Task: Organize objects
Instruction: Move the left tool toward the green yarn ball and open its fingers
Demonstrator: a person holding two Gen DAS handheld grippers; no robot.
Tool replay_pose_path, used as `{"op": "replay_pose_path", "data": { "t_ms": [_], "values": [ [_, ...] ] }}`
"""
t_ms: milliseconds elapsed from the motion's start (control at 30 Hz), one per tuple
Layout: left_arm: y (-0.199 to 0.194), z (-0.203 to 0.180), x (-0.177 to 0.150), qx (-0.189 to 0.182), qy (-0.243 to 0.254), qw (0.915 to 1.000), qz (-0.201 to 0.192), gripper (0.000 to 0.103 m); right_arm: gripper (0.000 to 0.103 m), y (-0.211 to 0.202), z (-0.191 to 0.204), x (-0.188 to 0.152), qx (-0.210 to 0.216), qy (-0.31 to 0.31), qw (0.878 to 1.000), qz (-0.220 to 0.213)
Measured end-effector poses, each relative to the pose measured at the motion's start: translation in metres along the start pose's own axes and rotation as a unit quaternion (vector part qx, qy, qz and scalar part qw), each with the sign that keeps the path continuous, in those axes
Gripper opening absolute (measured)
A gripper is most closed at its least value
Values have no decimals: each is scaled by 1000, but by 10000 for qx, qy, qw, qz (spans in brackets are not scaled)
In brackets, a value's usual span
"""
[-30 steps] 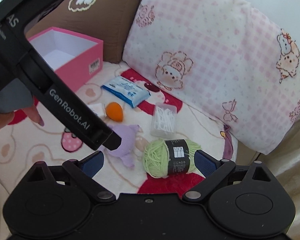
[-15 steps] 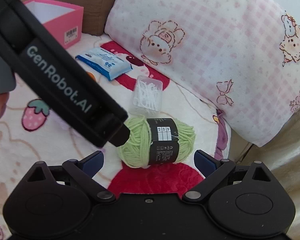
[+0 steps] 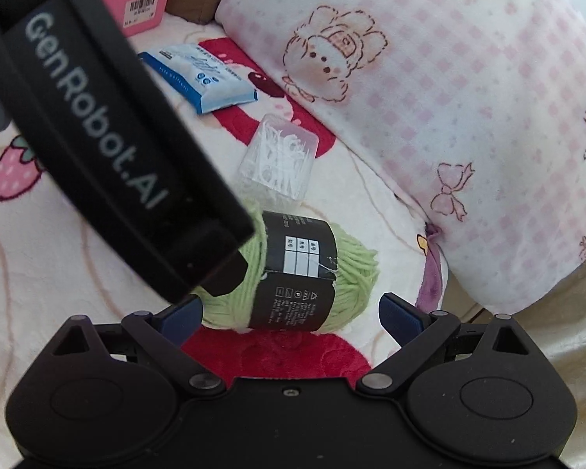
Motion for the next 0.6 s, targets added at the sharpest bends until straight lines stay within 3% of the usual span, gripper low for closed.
{"op": "replay_pose_path", "data": {
  "t_ms": [200, 400, 600],
  "values": [
    [11, 2, 0, -75, -85, 9999, 18, 82, 98, 12, -9, -10, 247, 219, 9994, 86],
    [22, 5, 0, -211, -294, 9993, 3, 68, 98, 29, -2, -19, 532, -625, 9962, 303],
    [28, 9, 0, -326, -483, 9983, -46, 60, 98, 46, -11, -16, 785, -202, 9962, 323]
  ]
}}
Point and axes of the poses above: each gripper's, at about its wrist camera, not at the fingertips, and y roughly the way its jaws point, z to its left, x to its top, the point moved 8 cm from there along y, roughly the way its jaws point, and after that the axes turned 5 degrees about -z, right-handed, at the moved point
